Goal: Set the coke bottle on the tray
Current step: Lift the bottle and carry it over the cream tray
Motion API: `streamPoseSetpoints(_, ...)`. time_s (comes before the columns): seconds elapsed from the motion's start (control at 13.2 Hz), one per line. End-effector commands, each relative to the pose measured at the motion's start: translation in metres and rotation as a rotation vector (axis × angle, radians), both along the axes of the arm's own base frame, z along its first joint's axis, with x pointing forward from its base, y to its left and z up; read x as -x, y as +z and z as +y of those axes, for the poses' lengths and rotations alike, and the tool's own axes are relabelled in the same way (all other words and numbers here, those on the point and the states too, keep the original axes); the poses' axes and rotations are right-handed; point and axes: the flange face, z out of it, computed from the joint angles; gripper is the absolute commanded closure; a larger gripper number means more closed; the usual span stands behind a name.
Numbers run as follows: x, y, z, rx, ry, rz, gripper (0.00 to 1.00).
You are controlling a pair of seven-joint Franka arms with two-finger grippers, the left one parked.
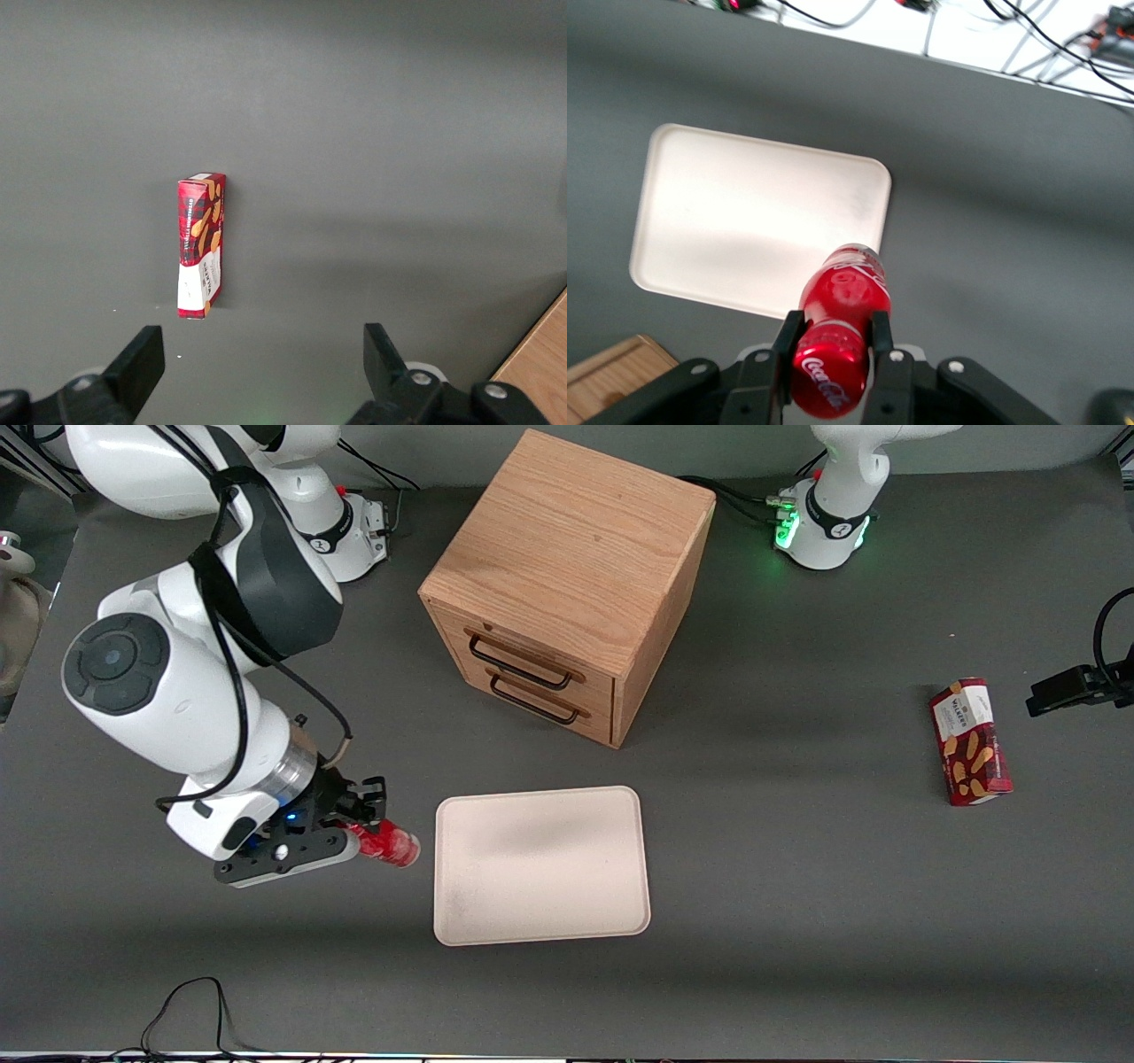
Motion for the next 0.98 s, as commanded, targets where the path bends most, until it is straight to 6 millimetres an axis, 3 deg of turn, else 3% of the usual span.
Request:
streamPoseSetpoints(0.0, -0.012, -0.017, 0.011, -0.026, -0.017, -0.04, 0.95)
streamPoseSetpoints(0.3, -0.028, -0.075, 0.03, -0.039, 0.008, -0.04, 0.95)
streamPoseSetpoints(0.68, -0.041, -0.151, 0.03, 0.02, 0.024, -0.003, 0.92)
streamPoseSetpoints(0.91, -0.046, -0.178, 0.03, 0.017, 0.021, 0.004, 0.91)
